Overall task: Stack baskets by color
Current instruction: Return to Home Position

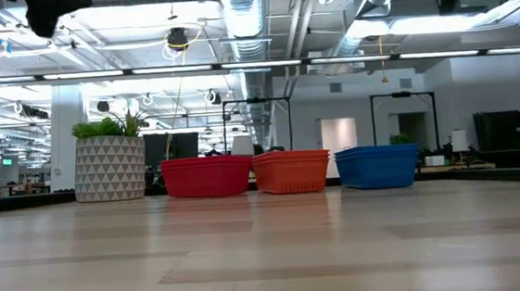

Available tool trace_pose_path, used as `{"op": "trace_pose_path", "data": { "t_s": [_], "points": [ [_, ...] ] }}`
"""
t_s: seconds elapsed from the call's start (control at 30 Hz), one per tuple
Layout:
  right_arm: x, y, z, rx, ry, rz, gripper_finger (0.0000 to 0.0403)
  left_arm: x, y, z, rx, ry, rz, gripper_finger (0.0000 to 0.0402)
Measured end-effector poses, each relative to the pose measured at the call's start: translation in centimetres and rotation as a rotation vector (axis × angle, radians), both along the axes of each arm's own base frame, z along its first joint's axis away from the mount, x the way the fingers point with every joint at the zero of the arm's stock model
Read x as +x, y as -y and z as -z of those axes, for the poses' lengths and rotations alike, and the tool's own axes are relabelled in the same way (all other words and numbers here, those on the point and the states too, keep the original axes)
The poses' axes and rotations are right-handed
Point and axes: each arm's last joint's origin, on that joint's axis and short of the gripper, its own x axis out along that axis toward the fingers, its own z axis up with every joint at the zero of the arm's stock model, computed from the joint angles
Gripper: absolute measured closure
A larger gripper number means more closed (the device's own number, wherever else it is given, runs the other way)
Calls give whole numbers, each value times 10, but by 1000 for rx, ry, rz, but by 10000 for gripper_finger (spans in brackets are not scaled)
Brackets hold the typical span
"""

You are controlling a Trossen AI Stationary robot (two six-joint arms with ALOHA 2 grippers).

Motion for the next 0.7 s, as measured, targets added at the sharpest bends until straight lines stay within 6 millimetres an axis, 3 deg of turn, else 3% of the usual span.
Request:
{"op": "trace_pose_path", "data": {
  "t_s": [0.2, 0.33, 0.7],
  "points": [
    [3, -5, 43, 102, 37, -32, 211, 11, -6, 33, -12, 63, 77, 139],
    [9, -4, 60, 102, 115, -5, 214, 12, -5, 48, 1, 129, 105, 139],
    [26, -10, 84, 103, 181, 15, 214, 3, 8, 55, -14, 186, 186, 139]
  ]
}}
